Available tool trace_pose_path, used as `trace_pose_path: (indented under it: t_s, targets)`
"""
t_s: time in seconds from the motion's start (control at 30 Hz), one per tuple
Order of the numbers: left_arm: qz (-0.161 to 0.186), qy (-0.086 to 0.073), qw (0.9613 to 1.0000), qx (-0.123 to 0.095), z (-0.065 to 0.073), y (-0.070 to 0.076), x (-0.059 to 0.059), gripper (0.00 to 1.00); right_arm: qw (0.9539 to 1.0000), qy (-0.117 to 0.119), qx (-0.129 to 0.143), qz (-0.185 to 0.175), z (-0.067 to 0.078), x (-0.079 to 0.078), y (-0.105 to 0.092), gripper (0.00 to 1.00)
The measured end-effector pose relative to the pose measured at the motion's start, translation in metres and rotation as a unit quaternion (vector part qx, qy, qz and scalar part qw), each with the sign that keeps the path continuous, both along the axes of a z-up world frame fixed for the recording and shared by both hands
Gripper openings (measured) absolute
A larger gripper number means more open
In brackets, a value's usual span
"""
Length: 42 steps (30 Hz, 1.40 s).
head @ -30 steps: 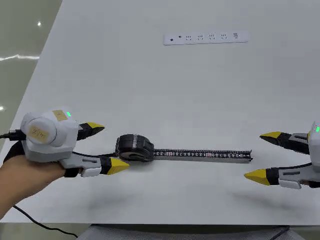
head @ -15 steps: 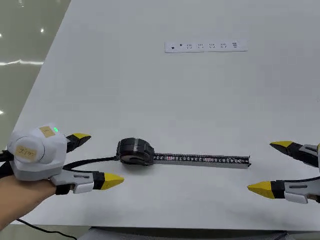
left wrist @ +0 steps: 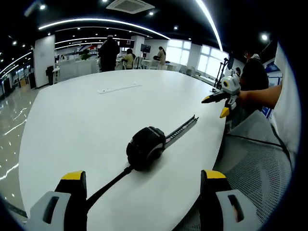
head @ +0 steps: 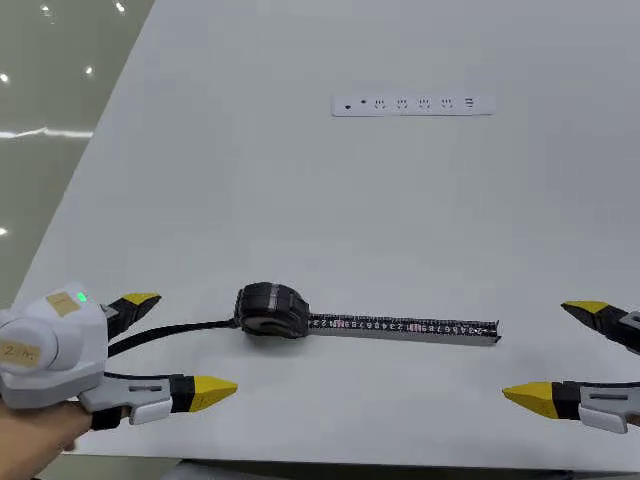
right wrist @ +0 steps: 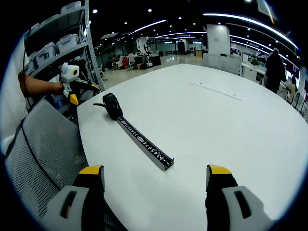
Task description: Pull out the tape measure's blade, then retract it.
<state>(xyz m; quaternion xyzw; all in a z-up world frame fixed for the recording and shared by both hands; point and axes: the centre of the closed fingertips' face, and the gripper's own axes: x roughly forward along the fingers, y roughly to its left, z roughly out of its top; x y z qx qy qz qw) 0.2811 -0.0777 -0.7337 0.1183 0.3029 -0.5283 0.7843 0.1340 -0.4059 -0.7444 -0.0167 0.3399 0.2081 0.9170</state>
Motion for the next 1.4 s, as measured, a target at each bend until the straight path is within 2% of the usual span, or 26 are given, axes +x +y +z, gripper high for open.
trace_pose_path:
  t_s: [0.2, 0.47, 0.6, 1.4]
  targets:
    - [0.022, 0.008, 0.9997, -0.009, 0.002, 0.009, -0.001, 0.97, 0.9999, -0.006, 0.0, -0.012, 0.004, -0.003, -0.004, 0.91]
    - [0.037, 0.004, 0.9993, -0.012, 0.004, 0.016, -0.006, 0.99, 0.9998, -0.005, 0.001, -0.022, 0.006, -0.012, -0.004, 0.93]
    - [0.045, 0.009, 0.9988, -0.016, 0.004, 0.02, -0.006, 0.99, 0.9996, -0.004, 0.002, -0.028, 0.006, -0.016, -0.006, 0.93]
    - [0.039, 0.007, 0.9991, -0.012, 0.005, 0.022, -0.01, 0.98, 0.9992, 0.002, 0.004, -0.039, 0.007, -0.028, -0.01, 0.92]
